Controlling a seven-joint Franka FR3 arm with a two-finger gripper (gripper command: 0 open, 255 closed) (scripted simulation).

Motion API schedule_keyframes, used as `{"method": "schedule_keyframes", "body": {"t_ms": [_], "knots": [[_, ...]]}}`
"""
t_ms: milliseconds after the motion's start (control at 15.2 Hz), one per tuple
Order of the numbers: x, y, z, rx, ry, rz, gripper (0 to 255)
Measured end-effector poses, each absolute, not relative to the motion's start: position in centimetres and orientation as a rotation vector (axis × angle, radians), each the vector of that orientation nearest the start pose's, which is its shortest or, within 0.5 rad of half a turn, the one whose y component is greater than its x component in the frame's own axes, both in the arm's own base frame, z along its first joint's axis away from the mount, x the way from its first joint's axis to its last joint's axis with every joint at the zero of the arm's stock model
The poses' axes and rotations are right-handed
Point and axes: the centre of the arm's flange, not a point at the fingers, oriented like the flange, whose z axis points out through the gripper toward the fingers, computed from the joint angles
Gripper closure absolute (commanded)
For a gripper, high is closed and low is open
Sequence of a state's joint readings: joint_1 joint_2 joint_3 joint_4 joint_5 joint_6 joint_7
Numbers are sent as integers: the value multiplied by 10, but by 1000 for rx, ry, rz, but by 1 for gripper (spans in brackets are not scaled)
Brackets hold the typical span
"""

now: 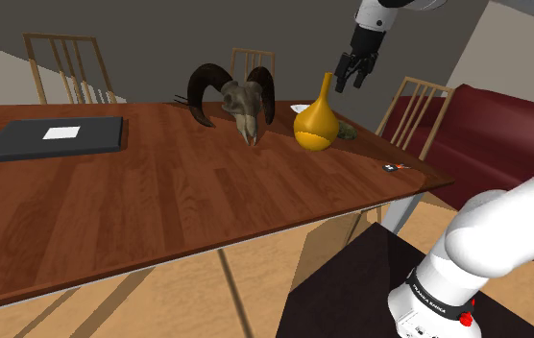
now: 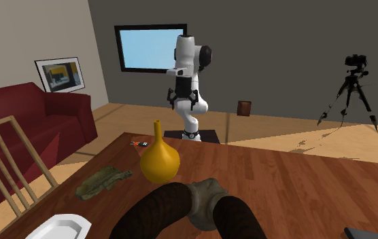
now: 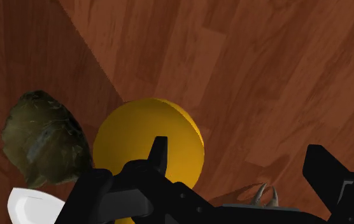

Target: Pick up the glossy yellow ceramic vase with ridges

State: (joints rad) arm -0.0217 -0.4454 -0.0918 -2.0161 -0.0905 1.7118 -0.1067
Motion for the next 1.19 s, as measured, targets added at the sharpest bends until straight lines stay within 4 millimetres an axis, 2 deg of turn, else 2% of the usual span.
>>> {"method": "schedule_keyframes", "body": {"t_ms": [462,858,990,1188], "knots": [[495,-116,656,-3170,-4,-172,0],[565,-168,668,-3144,2,-138,0],[578,-178,666,-3140,1,-129,0],[583,-183,653,-3138,-1,-127,0]]}}
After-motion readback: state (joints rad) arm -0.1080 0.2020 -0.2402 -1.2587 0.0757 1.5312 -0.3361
